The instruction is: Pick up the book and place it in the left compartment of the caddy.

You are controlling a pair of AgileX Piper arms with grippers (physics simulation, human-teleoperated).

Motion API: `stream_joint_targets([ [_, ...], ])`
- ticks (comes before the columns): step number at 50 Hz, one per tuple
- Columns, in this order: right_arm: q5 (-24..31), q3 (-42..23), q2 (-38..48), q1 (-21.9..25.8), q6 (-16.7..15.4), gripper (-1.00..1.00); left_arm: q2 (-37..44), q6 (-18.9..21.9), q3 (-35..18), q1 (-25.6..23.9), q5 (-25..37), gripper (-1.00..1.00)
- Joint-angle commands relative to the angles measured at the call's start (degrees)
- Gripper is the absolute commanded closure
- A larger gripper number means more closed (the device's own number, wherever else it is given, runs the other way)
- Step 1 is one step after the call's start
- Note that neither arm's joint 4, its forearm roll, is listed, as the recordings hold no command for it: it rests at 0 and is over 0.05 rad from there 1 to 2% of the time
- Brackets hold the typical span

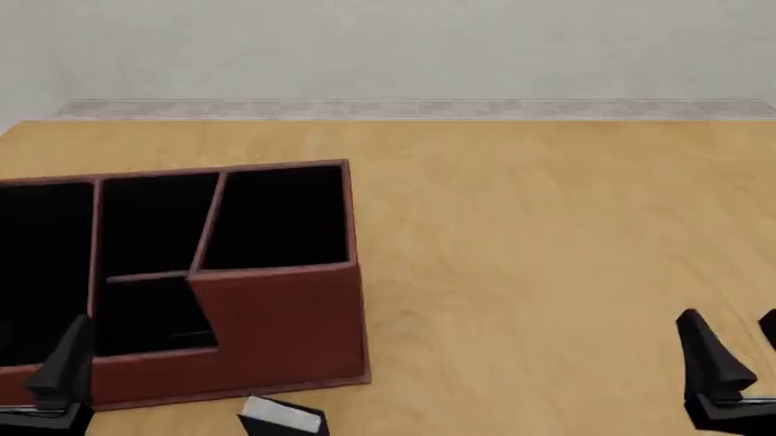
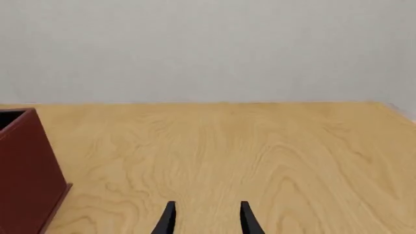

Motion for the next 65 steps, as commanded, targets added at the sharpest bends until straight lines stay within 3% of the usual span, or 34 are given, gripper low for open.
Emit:
stream_joint_targets([
  [1, -3.22, 2.97, -2.69, -0.31, -0.91, -1.00, 0.14, 0.12, -0.46, -0.43, 0.28, -1.00],
  [15, -3.27, 3.01, -2.65, -0.30, -0.83, -1.00, -0.03, 0.85, -0.23, -0.42, 0.21, -1.00],
  [34, -3.42, 2.99, -2.26, -0.41, -0.01, -1.00, 0.05, 4.86, -1.21, -4.74, 1.16, -1.00],
  [44, -3.45, 2.94, -2.16, -0.45, 0.33, -1.00, 6.93, 7.34, -5.43, -8.36, -1.53, -1.00],
  [48, -3.48, 2.95, -2.19, -0.54, 0.60, -1.00, 7.92, 9.85, -7.39, -10.82, -0.63, -1.00],
  [56, -3.57, 3.04, -2.04, -0.50, 0.74, -1.00, 10.62, 10.86, -10.39, -13.84, 0.58, -1.00],
  [65, -3.64, 2.83, -1.78, -0.65, 1.12, -1.00, 14.87, 15.03, -17.29, -19.71, 3.48, -1.00],
])
